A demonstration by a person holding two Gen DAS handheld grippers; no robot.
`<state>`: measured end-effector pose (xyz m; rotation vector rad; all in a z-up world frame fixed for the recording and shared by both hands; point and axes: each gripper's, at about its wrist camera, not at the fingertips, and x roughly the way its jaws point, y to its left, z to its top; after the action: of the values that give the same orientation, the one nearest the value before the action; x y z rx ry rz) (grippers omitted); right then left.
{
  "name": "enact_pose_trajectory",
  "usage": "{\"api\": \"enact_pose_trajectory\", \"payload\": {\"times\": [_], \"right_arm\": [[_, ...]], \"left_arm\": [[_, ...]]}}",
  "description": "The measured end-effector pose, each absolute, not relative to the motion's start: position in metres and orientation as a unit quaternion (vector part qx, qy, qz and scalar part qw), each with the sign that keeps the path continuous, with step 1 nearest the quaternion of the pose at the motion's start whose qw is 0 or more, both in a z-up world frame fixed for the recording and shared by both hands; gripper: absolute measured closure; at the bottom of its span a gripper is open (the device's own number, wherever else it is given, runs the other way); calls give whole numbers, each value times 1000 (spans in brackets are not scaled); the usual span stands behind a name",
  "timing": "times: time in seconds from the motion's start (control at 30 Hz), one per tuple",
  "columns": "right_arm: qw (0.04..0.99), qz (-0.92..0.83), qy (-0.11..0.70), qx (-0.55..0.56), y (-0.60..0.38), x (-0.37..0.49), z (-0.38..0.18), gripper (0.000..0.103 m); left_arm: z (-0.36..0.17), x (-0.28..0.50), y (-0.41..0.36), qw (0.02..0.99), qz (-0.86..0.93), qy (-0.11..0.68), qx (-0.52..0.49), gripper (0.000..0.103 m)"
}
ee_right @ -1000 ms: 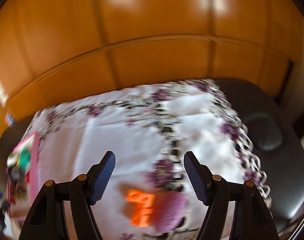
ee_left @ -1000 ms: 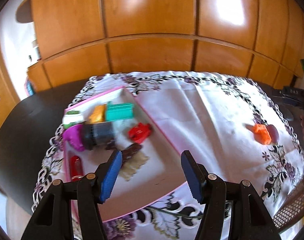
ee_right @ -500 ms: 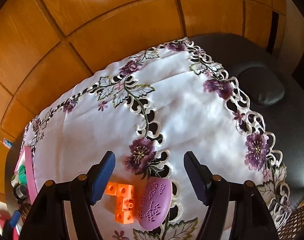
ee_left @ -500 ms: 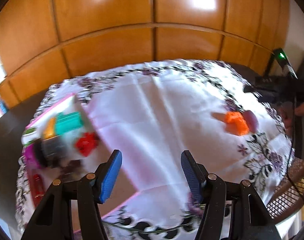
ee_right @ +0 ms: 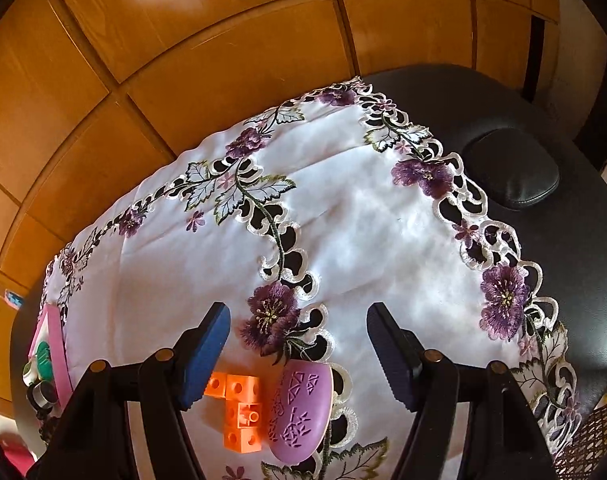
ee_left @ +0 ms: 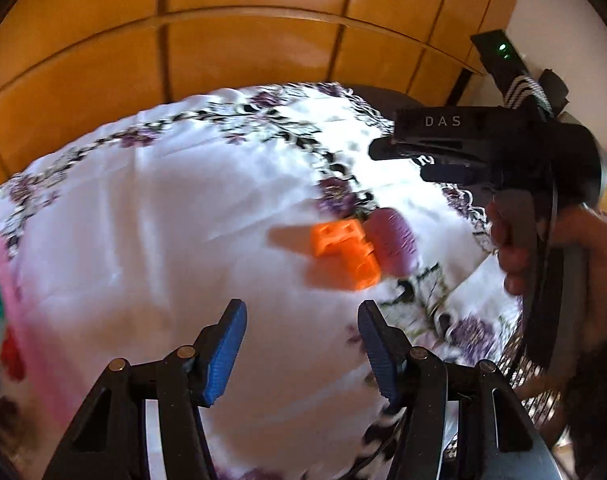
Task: Organize rigid objects
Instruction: 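Grasp the orange cube stack with the left tool while the right tool moves to the pink soap, then grasp the pink oval soap with the right tool while the left tool holds the orange cubes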
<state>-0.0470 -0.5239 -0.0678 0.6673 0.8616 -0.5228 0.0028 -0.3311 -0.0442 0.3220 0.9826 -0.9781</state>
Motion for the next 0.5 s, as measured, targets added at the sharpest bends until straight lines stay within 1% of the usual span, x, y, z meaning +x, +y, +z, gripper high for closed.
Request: {"api": "enact_pose_trajectory", "payload": {"times": [0.23, 0.33, 0.4, 0.43, 0.47, 0.5], "right_arm": [[819, -246, 406, 323, -527, -47, -70, 31], [821, -243, 404, 322, -527, -46, -69, 31], [820, -241, 405, 323, -527, -45, -70, 31], [820, -241, 405, 324, -527, -44, -70, 31], [821, -241, 405, 324, -527, -44, -70, 31], [821, -240, 405, 323, -528, -44, -70, 31]], "left_arm": [[-64, 14, -381, 732, -461, 484, 132, 48], [-78, 18, -398, 721, -456, 504, 133, 59], [-86, 20, -406, 718, -454, 509, 137, 63], [-90, 22, -409, 721, -450, 509, 138, 73], [-91, 22, -410, 730, -444, 500, 141, 79], [-91, 24, -409, 731, -446, 498, 138, 79]]}}
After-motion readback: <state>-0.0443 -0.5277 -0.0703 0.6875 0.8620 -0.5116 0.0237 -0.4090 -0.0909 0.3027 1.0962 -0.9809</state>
